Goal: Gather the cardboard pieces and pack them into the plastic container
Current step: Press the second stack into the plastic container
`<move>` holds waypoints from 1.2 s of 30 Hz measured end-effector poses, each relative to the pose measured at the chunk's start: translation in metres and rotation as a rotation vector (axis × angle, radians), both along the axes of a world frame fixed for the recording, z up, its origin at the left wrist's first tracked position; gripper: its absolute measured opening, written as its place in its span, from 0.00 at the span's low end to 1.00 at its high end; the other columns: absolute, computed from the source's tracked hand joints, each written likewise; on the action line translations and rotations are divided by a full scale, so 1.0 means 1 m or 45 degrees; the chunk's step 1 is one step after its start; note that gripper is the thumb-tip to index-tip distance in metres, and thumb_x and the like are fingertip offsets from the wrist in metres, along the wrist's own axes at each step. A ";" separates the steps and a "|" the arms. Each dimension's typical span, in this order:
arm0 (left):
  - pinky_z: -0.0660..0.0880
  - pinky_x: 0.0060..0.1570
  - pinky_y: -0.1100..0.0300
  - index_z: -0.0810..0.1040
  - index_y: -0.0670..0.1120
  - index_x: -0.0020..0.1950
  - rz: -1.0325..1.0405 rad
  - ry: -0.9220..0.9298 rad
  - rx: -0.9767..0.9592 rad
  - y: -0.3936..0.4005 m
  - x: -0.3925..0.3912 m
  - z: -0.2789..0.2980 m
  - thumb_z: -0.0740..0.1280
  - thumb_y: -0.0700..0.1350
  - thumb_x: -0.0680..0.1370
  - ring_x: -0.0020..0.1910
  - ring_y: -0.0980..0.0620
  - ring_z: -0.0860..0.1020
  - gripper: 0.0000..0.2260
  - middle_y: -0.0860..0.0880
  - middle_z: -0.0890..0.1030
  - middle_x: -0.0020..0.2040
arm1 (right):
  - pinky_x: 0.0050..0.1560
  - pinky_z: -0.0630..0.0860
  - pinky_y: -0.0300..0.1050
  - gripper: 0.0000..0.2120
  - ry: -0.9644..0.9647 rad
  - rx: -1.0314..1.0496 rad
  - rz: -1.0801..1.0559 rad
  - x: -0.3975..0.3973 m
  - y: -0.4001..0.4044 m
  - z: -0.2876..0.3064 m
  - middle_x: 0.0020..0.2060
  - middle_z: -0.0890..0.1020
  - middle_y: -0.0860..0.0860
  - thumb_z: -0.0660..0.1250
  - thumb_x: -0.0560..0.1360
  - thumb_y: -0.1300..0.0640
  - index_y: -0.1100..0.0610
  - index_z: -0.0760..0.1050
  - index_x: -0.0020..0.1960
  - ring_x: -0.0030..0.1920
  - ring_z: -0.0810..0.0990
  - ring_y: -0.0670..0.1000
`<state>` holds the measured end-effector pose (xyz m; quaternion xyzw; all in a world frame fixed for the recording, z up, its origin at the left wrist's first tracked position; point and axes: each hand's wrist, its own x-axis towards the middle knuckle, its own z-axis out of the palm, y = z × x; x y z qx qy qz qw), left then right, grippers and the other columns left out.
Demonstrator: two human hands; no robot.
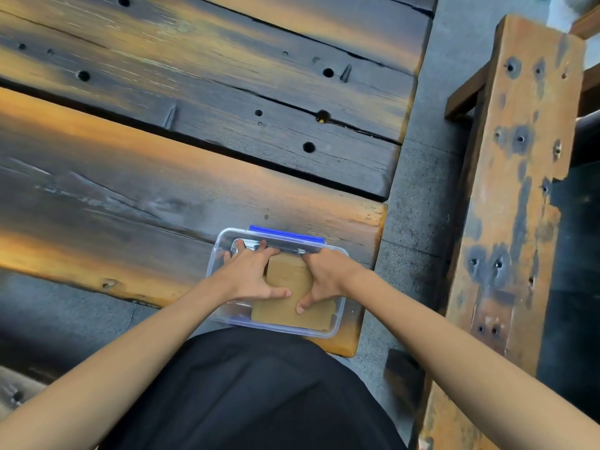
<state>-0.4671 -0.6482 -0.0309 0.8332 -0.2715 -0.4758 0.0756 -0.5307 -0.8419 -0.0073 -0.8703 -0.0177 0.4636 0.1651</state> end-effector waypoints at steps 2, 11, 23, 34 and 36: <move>0.64 0.68 0.31 0.66 0.55 0.76 -0.015 0.003 0.003 0.000 0.002 0.002 0.65 0.77 0.60 0.73 0.34 0.61 0.48 0.49 0.70 0.74 | 0.62 0.79 0.53 0.48 -0.011 -0.009 0.006 0.000 0.000 0.000 0.62 0.81 0.56 0.78 0.59 0.29 0.58 0.73 0.68 0.60 0.79 0.57; 0.67 0.70 0.46 0.71 0.50 0.73 -0.067 0.097 0.043 -0.011 0.013 0.004 0.71 0.74 0.64 0.70 0.38 0.70 0.44 0.43 0.74 0.70 | 0.59 0.80 0.53 0.46 0.014 -0.013 -0.016 0.001 0.001 0.000 0.57 0.82 0.54 0.78 0.58 0.28 0.57 0.76 0.65 0.56 0.80 0.56; 0.77 0.60 0.44 0.77 0.48 0.62 -0.260 0.087 0.177 -0.033 0.018 0.005 0.71 0.74 0.57 0.58 0.43 0.78 0.42 0.45 0.79 0.59 | 0.53 0.80 0.49 0.42 -0.012 -0.046 0.021 -0.002 0.003 0.000 0.52 0.83 0.54 0.78 0.58 0.28 0.57 0.77 0.59 0.51 0.80 0.55; 0.74 0.63 0.42 0.76 0.47 0.63 -0.241 0.039 0.141 -0.031 0.014 -0.001 0.75 0.72 0.62 0.61 0.43 0.77 0.40 0.45 0.79 0.60 | 0.49 0.75 0.48 0.43 -0.048 -0.101 -0.071 -0.007 0.007 -0.005 0.55 0.82 0.54 0.79 0.57 0.29 0.56 0.76 0.62 0.55 0.81 0.56; 0.74 0.63 0.39 0.76 0.48 0.64 -0.173 0.033 0.148 -0.029 0.012 0.000 0.75 0.72 0.60 0.62 0.43 0.75 0.40 0.46 0.78 0.61 | 0.47 0.74 0.47 0.44 -0.050 -0.107 -0.079 -0.007 0.007 -0.005 0.55 0.82 0.53 0.80 0.56 0.29 0.56 0.76 0.62 0.55 0.81 0.56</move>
